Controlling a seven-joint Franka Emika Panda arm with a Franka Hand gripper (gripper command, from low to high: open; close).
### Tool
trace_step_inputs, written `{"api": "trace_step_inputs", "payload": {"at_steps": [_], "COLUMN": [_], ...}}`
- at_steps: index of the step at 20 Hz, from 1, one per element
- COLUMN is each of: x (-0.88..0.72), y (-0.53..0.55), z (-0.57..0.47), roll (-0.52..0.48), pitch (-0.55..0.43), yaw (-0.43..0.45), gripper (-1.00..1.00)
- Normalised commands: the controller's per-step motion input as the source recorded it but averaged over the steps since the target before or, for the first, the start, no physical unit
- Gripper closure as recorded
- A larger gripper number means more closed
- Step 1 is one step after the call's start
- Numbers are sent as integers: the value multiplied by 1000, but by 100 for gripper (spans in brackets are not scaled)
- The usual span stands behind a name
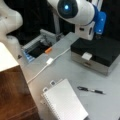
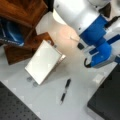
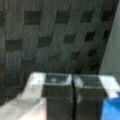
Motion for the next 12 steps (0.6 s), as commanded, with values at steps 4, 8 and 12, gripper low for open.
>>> {"api": "trace_step_inputs", "payload": {"at_steps": [4, 8, 12], "x": [147, 158, 161], "y": [206, 141, 93], "z": [93, 97, 101], "roll": [-9, -11, -25], "pitch": [92, 95, 95], "yaw": [-10, -23, -12], "gripper": [100, 100, 100]}}
